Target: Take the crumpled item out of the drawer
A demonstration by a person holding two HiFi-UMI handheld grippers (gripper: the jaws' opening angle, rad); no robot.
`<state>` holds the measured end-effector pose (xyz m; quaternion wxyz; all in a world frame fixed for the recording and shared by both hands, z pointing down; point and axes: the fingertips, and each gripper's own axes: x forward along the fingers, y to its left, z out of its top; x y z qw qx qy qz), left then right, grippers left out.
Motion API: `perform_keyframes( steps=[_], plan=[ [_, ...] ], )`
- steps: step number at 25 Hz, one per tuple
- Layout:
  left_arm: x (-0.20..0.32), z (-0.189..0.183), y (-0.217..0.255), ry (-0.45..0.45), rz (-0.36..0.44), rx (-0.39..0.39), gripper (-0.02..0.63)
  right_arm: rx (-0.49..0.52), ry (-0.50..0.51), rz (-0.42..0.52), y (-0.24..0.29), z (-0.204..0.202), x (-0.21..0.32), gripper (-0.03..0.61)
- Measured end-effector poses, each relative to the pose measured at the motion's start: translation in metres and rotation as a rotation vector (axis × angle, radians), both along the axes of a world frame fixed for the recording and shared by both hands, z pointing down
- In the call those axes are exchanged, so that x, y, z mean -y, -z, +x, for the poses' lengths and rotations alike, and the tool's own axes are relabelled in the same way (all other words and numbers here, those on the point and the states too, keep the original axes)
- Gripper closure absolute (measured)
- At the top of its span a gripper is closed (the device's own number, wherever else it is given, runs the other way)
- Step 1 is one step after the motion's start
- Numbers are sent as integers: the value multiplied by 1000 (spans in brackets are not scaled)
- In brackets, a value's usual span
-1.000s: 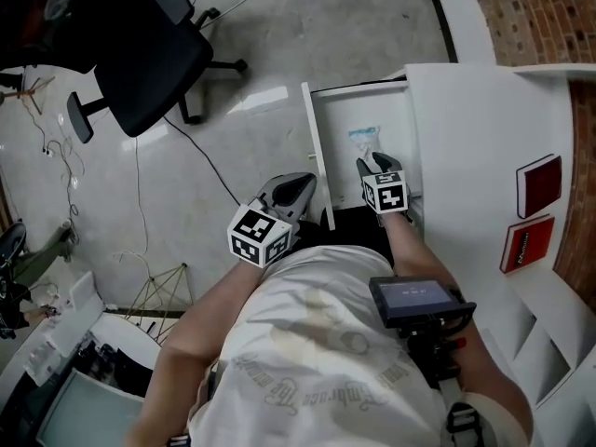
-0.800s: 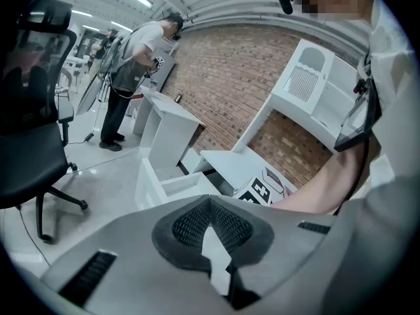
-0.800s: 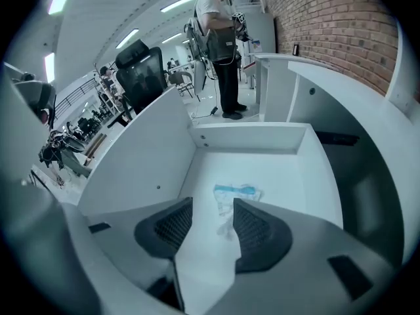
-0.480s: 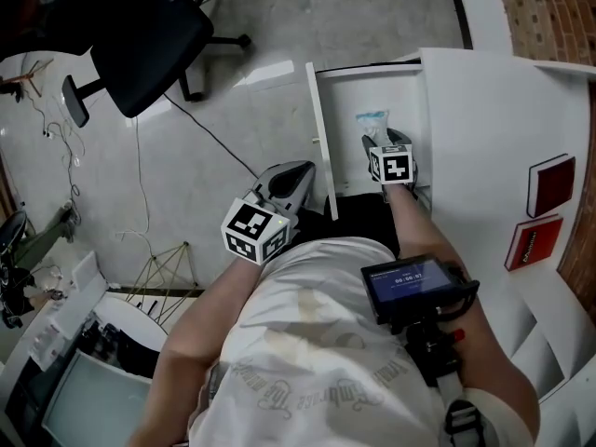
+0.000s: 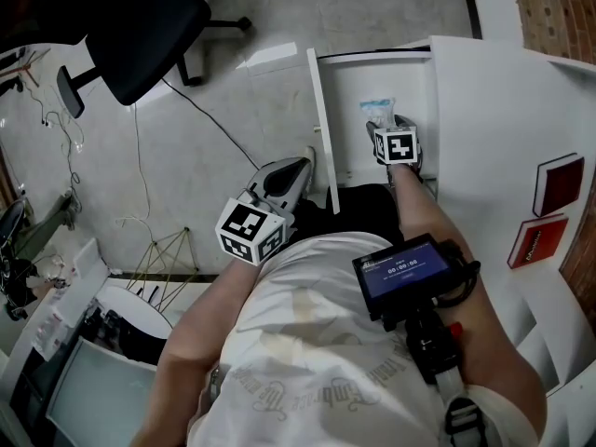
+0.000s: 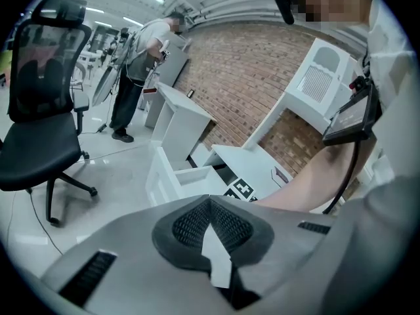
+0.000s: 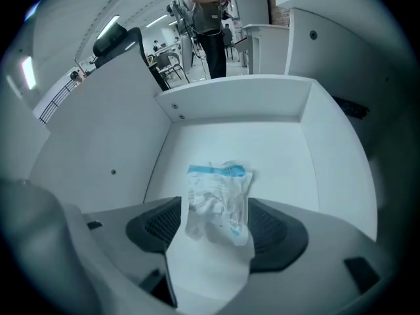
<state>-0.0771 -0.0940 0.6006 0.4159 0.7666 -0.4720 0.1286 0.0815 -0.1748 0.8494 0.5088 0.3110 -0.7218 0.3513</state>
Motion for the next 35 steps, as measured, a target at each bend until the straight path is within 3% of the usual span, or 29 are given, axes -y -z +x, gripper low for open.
perform_keyframes(
  steps=[19,35],
  plan=[
    [6,-6,-5,70,-22,11,594,-36,55,-45,-24,2,2,272],
    [-4,-9,4,83,-10,23,594,3,83,-20,-16,-12,1,353]
  ],
)
